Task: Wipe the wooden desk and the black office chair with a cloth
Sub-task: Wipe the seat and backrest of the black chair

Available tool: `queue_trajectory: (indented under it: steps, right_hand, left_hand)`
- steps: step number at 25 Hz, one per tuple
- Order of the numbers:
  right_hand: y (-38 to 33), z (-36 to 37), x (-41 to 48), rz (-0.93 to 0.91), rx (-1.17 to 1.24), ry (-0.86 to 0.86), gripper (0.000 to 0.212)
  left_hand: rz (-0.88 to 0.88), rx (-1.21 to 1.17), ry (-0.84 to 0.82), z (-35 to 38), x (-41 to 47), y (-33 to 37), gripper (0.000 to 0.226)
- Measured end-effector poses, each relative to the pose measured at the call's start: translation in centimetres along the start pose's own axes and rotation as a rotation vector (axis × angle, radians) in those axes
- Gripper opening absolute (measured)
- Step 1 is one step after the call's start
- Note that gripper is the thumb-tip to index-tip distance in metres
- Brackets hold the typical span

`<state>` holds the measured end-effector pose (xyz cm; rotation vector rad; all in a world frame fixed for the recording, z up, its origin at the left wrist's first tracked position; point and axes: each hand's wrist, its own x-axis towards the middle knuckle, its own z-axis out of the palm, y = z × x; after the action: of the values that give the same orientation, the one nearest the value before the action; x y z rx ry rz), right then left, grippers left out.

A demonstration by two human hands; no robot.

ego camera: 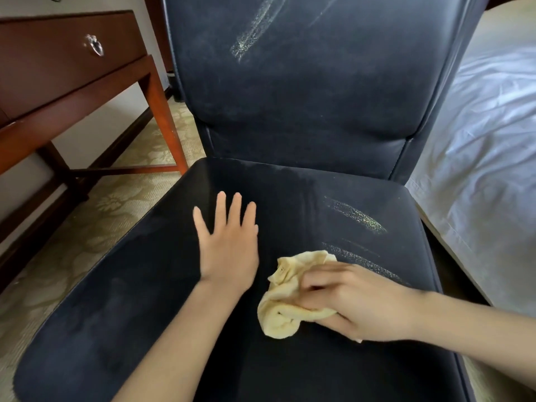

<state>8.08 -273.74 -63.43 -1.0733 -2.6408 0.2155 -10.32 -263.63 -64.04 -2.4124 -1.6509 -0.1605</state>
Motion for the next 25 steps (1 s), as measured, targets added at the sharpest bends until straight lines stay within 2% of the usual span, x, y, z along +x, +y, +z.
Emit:
queue_trajectory:
  steps: [3, 6, 8, 10, 12, 15, 18, 22, 25]
  right_hand:
    - [2.1, -0.8, 0.8, 0.092, -0.008, 0.008, 0.02]
    - [5.1, -1.5, 1.8, 0.165, 0.003, 0.043, 0.016]
    - [7.7, -1.7, 2.8, 0.233, -0.023, 0.094, 0.016]
    - [10.4, -2.0, 4.1, 0.381, -0.055, 0.08, 0.018]
    - [13.0, -2.3, 5.7, 0.526, -0.105, 0.072, 0.016]
    - [16.2, -2.6, 8.0, 0.776, -0.209, 0.082, 0.028]
    - [18.7, -2.0, 10.5, 0.951, -0.226, 0.126, 0.018]
    - [19.6, -1.7, 14.0, 1.031, -0.151, 0.133, 0.015]
    - [19.3, -1.5, 17.2, 0.984, -0.165, 0.088, 0.019]
  left_hand:
    - [-0.076, -0.34, -0.11, 0.3, -0.2, 2.8, 0.051]
    - [-0.182, -0.51, -0.138, 0.7, -0.5, 3.3, 0.05]
    - [-0.179, -0.458, -0.098, 1.0, -0.9, 3.2, 0.051]
    - [-0.139, -0.374, -0.047, 1.3, -1.3, 3.2, 0.052]
    - [-0.121, -0.374, -0.013, 1.5, -1.4, 3.3, 0.052]
    - [-0.124, -0.407, 0.024, 1.6, -1.5, 3.3, 0.053]
    - [-0.117, -0.401, 0.028, 1.9, -1.5, 3.4, 0.053]
    - [-0.095, -0.372, 0.034, 2.2, -1.6, 3.6, 0.053]
    - [-0.076, -0.379, 0.042, 2.1, -1.8, 3.8, 0.053]
